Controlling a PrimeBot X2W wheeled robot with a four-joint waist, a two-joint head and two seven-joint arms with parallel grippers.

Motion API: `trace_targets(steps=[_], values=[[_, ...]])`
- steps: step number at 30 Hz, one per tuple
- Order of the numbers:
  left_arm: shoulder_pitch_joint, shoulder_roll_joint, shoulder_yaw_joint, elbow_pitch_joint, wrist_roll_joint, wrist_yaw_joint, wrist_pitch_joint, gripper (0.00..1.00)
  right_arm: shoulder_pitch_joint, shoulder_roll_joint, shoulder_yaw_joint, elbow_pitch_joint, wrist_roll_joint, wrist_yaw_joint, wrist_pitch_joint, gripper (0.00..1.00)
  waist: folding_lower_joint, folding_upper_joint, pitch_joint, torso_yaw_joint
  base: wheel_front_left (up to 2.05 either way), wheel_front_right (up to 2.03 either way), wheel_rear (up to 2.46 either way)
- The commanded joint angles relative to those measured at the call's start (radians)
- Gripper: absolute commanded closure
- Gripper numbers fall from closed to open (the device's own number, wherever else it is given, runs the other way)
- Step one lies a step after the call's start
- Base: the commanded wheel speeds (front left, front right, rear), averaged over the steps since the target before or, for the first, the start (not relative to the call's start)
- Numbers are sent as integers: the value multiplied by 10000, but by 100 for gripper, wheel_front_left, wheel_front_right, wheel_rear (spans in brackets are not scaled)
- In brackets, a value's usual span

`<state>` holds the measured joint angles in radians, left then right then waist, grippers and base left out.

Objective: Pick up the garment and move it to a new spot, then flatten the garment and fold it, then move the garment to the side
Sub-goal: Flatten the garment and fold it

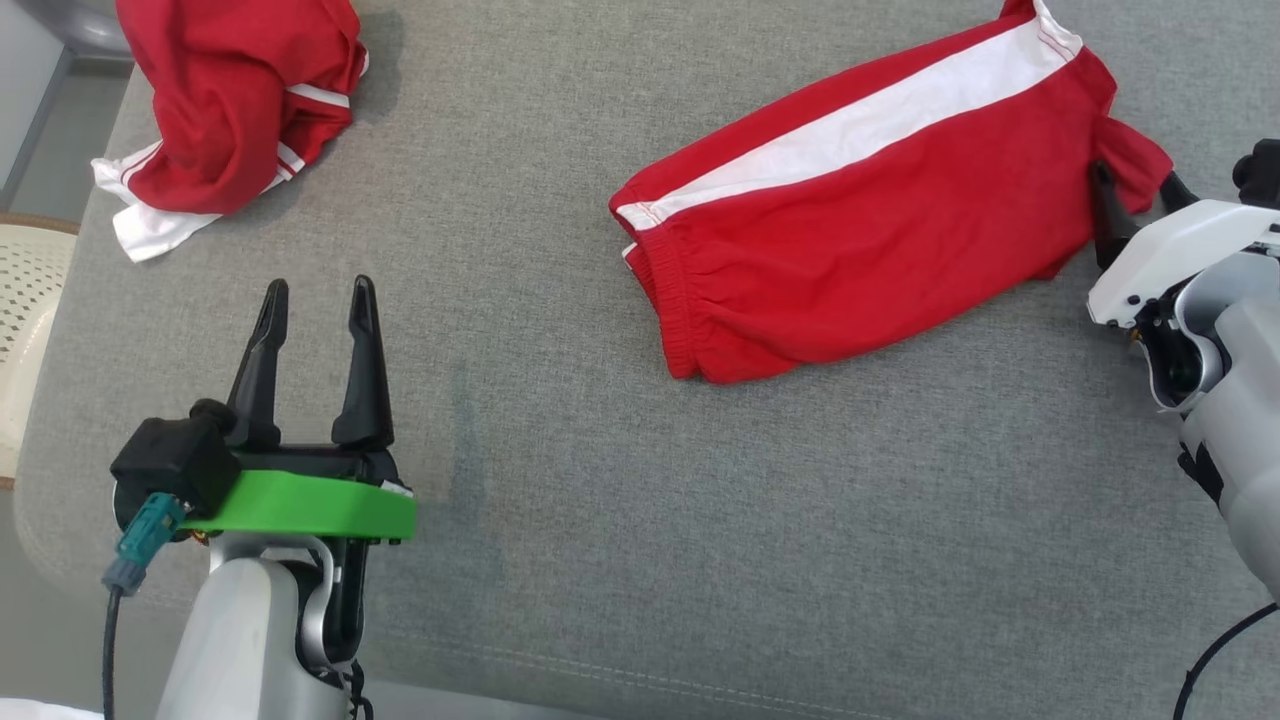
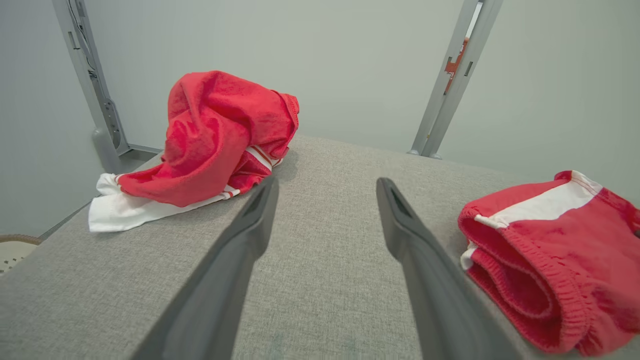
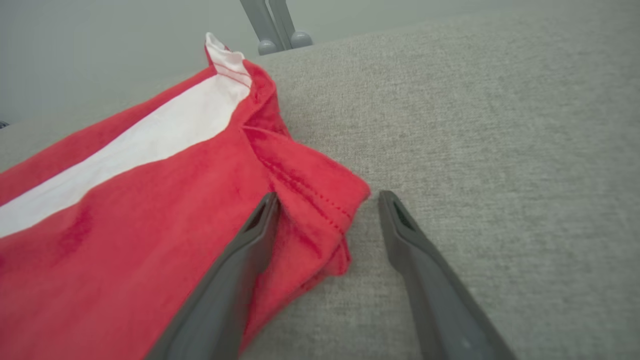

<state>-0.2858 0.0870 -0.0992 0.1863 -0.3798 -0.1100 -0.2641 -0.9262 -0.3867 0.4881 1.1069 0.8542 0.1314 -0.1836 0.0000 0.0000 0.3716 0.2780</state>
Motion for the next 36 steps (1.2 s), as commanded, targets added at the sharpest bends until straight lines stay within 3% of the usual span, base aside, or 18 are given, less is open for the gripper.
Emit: trace_targets(steps=[1, 2, 3, 12, 25, 36], values=[[185, -52, 109, -64, 221, -50, -1, 0, 173, 96, 59, 36, 89, -14, 45, 51, 0, 0, 61, 62, 0, 0, 0], [219, -104, 160, -85, 320, -64, -1, 0, 192, 116, 104, 22, 130, -14, 66, 71, 0, 0, 74, 75, 0, 0, 0], [277, -165, 212, -107, 410, -91, -1, 0, 220, 156, 145, -18, 200, -14, 83, 100, 0, 0, 83, 86, 0, 0, 0], [497, -329, 542, -33, 843, -190, -1, 0, 378, 109, 399, -425, 641, -13, -173, 100, 0, 0, -185, -115, 0, 0, 0], [957, -350, 601, 69, 1295, -212, -1, 0, 1648, -365, 303, -1539, 1781, -14, -660, 100, 0, 0, -1107, -1342, 0, 0, 0], [1190, -252, 696, 87, 1407, -217, -1, 0, 3218, -967, -466, -1937, 2577, -14, -822, 100, 0, 0, -1550, -2100, 0, 0, 0]])
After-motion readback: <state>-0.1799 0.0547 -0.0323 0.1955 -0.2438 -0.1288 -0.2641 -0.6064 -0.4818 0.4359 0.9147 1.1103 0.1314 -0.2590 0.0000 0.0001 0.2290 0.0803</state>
